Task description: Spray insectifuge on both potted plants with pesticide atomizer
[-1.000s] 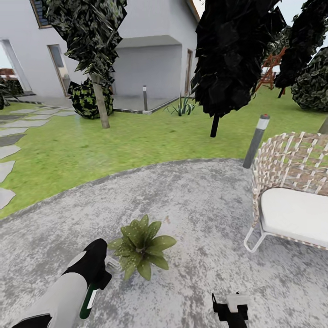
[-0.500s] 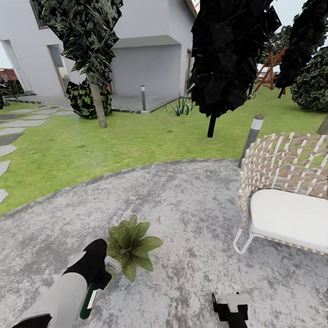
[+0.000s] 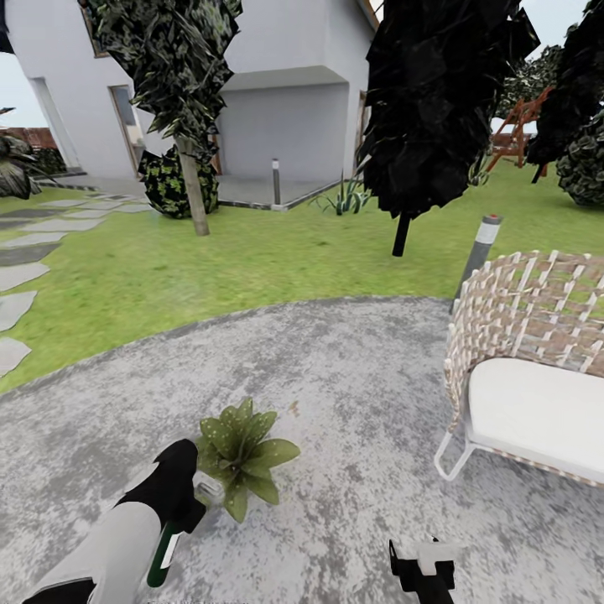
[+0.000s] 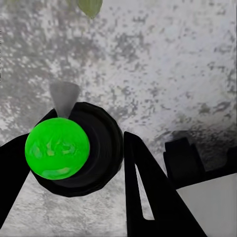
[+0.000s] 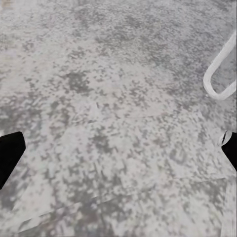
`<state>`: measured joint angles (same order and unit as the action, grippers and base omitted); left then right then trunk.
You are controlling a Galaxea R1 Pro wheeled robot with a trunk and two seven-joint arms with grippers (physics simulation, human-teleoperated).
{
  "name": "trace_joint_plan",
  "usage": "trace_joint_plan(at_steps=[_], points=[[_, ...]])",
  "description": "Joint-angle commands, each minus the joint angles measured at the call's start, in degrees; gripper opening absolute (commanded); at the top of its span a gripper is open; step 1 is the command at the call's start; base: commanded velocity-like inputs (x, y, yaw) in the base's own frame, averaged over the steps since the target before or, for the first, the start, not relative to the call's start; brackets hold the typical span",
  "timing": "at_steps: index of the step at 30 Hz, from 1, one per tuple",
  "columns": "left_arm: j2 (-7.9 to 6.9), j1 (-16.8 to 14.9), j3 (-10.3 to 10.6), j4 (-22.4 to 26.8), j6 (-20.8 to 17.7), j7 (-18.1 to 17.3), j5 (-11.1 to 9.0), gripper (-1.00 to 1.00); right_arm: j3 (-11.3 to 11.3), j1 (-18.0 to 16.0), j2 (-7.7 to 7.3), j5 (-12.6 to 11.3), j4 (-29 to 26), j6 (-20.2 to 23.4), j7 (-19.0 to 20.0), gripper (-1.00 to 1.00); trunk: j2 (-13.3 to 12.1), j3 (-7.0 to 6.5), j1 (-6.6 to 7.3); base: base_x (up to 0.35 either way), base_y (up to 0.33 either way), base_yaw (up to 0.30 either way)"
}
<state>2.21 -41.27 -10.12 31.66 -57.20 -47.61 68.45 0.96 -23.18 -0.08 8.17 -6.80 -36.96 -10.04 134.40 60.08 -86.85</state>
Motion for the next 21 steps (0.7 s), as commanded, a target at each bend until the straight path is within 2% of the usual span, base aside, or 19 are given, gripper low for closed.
trace_joint_plan(at_steps=[1, 18, 21], points=[[0.09, 0.0, -0.4, 0.1, -0.1, -0.5, 0.6, -1.00, 0.1, 0.0, -0.01, 0.6, 0.0, 0.0, -0.6, 1.00, 0.0, 0.02, 0.01, 0.000, 0.000, 0.255], [0.17, 0.0, -0.5, 0.1, -0.1, -0.5, 0.6, -1.00, 0.1, 0.0, -0.01, 0.6, 0.0, 0.0, -0.6, 1.00, 0.0, -0.12, 0.01, 0.000, 0.000, 0.274], [0.21, 0.0, -0.5, 0.1, -0.1, -0.5, 0.6, -1.00, 0.1, 0.0, -0.01, 0.6, 0.0, 0.0, -0.6, 1.00, 0.0, -0.12, 0.01, 0.000, -0.044, 0.165]])
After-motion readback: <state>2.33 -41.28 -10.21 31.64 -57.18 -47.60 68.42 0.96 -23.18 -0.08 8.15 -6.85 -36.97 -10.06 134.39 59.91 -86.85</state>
